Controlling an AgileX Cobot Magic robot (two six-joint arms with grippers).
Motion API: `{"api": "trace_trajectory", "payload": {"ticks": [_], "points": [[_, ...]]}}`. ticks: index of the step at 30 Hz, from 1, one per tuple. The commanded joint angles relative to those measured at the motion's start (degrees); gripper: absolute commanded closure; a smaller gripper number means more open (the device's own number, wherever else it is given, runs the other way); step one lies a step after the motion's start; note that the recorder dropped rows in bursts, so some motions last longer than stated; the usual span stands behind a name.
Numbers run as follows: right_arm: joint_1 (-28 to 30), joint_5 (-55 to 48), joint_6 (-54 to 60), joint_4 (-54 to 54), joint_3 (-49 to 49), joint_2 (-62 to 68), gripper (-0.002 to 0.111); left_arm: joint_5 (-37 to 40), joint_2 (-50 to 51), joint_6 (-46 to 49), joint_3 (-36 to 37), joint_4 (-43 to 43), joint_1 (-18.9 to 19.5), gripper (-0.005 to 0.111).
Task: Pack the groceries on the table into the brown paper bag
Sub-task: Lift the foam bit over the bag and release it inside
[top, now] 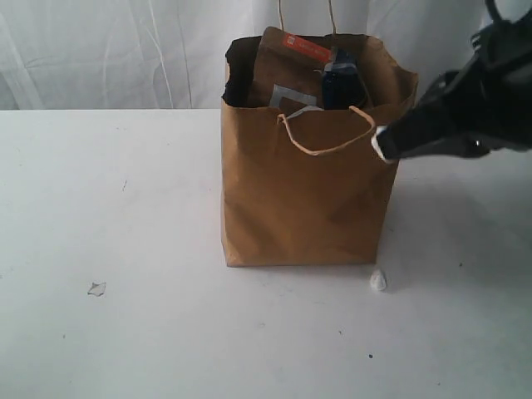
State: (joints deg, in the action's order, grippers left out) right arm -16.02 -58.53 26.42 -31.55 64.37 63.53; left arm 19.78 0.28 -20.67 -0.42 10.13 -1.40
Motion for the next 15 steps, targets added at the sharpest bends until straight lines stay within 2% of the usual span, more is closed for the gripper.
{"api": "trace_trajectory", "payload": {"ticks": [1,11,15], "points": [[0.07,12.57,0.57,-1.31,0.39,-1.1,0.108,2.21,-0.28,-0.05,0.42,-0.02,-0.33,0.107],[0.07,30.19,2.27,-2.43,0.39,2.84,0.108,2.21,-0.28,-0.05,0.42,-0.02,-0.33,0.107],[0.07,31.3,3.45,-5.73,0.49,10.18,0.108,2.21,-0.28,-0.05,0.42,-0.02,-0.33,0.107]]}}
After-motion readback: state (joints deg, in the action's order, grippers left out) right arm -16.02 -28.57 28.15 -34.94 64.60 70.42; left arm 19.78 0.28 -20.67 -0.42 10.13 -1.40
